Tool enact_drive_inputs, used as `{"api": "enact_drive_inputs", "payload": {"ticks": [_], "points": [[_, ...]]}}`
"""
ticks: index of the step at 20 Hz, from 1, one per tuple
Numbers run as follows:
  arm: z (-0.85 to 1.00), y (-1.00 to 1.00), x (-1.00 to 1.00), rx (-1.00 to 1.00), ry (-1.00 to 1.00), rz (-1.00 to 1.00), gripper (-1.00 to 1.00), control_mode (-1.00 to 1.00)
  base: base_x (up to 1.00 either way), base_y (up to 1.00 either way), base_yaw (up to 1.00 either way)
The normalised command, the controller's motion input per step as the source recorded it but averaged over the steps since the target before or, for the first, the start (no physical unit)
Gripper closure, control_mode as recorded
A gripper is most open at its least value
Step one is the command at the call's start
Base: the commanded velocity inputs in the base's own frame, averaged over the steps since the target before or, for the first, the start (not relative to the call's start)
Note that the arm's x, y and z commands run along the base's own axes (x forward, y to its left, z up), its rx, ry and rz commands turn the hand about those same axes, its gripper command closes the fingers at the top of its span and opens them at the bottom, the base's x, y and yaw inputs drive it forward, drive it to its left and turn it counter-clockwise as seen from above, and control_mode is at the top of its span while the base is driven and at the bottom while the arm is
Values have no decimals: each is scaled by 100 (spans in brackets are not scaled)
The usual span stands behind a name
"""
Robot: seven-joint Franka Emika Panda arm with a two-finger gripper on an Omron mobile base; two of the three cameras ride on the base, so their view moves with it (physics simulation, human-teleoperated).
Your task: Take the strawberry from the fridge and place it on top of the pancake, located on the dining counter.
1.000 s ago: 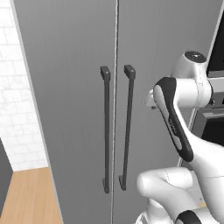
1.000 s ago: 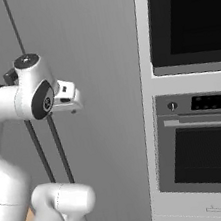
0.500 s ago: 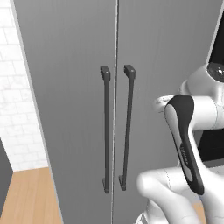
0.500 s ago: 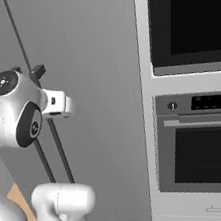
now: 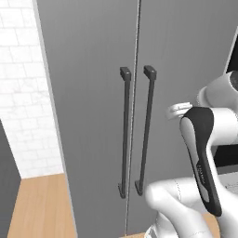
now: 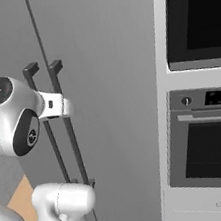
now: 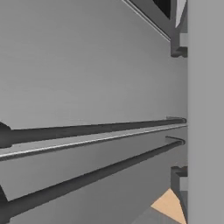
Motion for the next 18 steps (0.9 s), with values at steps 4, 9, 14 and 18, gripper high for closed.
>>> {"api": "enact_drive_inputs", "payload": {"ticks": [4,9,14,18], "points": [[0,0,0,0,0,0,-100,100,-22,28,-1],[0,0,0,0,0,0,-100,100,-49,0,0],[0,0,0,0,0,0,-100,100,-67,-1,0],[0,0,0,0,0,0,-100,100,-61,0,0]]}}
